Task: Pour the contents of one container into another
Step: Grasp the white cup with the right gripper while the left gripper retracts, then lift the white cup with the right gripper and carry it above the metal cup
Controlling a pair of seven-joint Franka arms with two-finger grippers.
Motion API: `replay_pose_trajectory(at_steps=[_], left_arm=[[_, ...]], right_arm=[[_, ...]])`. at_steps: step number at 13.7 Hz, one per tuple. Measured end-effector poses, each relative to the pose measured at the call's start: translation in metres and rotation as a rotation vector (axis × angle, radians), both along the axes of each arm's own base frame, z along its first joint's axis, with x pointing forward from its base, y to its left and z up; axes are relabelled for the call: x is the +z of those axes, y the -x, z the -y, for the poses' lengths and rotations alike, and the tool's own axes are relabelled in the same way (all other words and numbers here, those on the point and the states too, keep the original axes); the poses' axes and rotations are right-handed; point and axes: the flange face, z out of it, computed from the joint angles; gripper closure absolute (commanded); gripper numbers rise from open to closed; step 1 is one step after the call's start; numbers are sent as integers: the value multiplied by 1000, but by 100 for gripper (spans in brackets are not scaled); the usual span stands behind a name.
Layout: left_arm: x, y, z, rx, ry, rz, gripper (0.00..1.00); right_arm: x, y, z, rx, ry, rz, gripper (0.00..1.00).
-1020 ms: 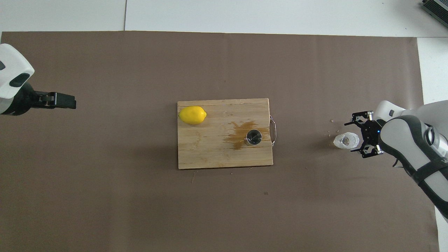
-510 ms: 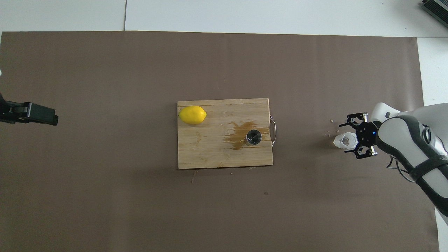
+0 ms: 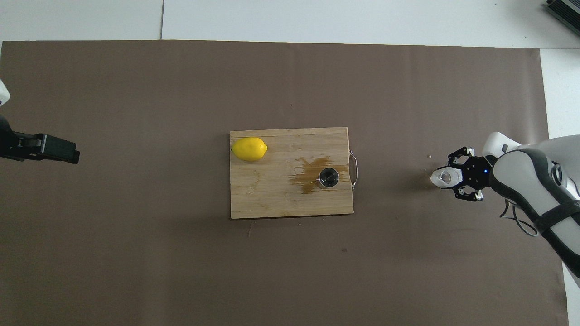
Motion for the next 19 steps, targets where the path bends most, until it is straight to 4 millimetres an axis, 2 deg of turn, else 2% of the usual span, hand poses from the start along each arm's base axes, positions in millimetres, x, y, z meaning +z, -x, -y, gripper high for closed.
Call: replay_pose_trajectory(at_steps=[3,8,12,16,19], left_arm=[[0,0,0,0,0,0,0],[0,0,0,1,0,0,0],[0,0,-3,5,0,-1,0],[0,0,-3,6,0,-1,0],[0,0,-3,6,0,-1,0]], right_arm=[[15,-5,-15,-37,-2,5,100],[57,-15,-92,-102,15,-3,100],[89,-29,-137,-152,117,6,100],[126,-38,-208,-234,242,48,100],[148,-36,-261,-274,348,80,100]])
